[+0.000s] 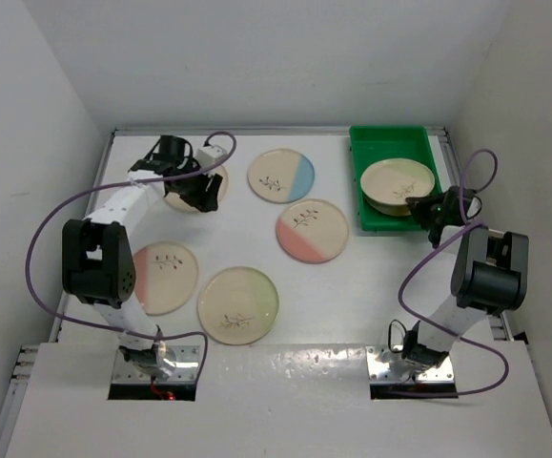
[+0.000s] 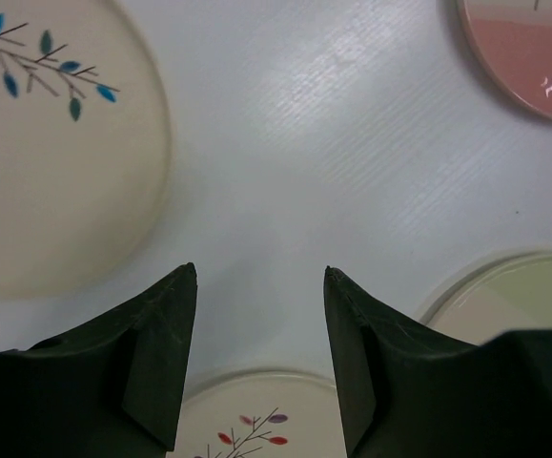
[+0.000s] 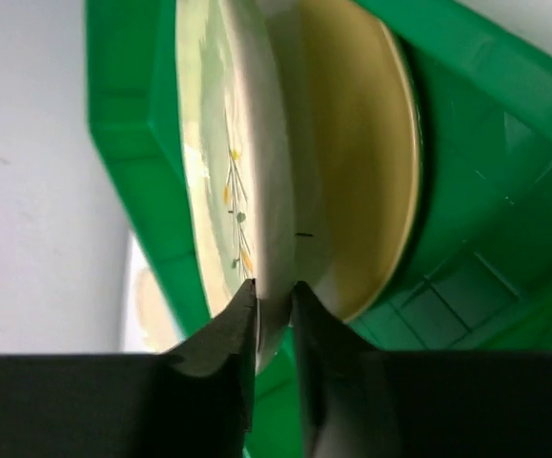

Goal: Place the plates into the plastic bin on the countertop

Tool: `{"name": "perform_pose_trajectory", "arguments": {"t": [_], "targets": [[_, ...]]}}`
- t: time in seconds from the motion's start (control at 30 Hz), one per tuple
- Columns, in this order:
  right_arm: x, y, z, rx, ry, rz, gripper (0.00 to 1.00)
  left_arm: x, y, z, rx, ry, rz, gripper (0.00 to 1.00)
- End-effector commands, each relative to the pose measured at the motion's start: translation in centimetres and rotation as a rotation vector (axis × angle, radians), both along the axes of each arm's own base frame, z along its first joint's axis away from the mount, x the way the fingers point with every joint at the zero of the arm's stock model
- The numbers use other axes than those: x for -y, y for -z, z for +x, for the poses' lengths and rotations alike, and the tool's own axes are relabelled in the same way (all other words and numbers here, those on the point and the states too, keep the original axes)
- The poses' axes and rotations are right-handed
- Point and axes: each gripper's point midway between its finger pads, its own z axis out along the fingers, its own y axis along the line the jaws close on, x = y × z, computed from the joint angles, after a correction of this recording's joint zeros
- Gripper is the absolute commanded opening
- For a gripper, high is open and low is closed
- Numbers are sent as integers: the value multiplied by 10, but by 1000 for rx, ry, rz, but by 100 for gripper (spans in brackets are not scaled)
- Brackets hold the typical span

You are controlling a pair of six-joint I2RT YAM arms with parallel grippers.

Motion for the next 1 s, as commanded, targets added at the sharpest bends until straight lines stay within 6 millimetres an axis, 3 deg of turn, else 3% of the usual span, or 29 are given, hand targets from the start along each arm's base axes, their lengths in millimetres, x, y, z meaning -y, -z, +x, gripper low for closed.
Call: {"name": "perform_pose_trajectory", "arguments": {"t": [0.0, 0.07, 0.1, 0.17, 0.23, 0.33, 0.47, 0.63, 0.67, 0.7, 0.73, 0.77, 0.8, 0.87, 0.93, 0.97], "targets": [[0, -20, 13, 3, -74, -130, 23, 21, 10, -19, -25, 112, 41, 59], [-1, -10, 7, -82, -85, -143, 33, 29, 23, -38, -75, 173, 48, 61], [2, -10, 8, -105, -97, -188, 43, 32, 27, -45, -92, 200, 58, 61], [1, -3, 1, -194, -112, -205, 48, 42, 37, -62, -116, 281, 85, 64], [9, -10, 5, -222, -113, -276, 54, 50, 54, -85, -160, 360, 123, 65], [12, -10, -6, -309, -132, -358, 58, 55, 76, -110, -220, 415, 163, 67], [10, -33, -2, -302, -187, -489, 61, 61, 97, -131, -271, 476, 208, 68], [-21, -73, -4, -232, -300, -651, 64, 66, 115, -138, -294, 505, 247, 68], [-24, -90, -6, -194, -299, -684, 64, 63, 119, -138, -303, 500, 263, 68], [-28, -87, -11, -196, -321, -699, 64, 61, 124, -143, -320, 507, 279, 68], [-42, -91, -13, -178, -349, -714, 64, 60, 133, -146, -343, 509, 284, 64], [-44, -108, -17, -137, -338, -748, 64, 59, 137, -148, -352, 515, 304, 62], [-55, -100, -24, -142, -382, -766, 64, 53, 144, -152, -375, 509, 332, 58], [-79, -106, -33, -91, -459, -793, 69, 50, 157, -156, -413, 501, 347, 31], [-111, -101, -43, -36, -610, -812, 73, 55, 154, -158, -424, 511, 317, 0], [-132, -95, -49, -4, -716, -779, 76, 58, 148, -149, -401, 502, 296, 0]]}}
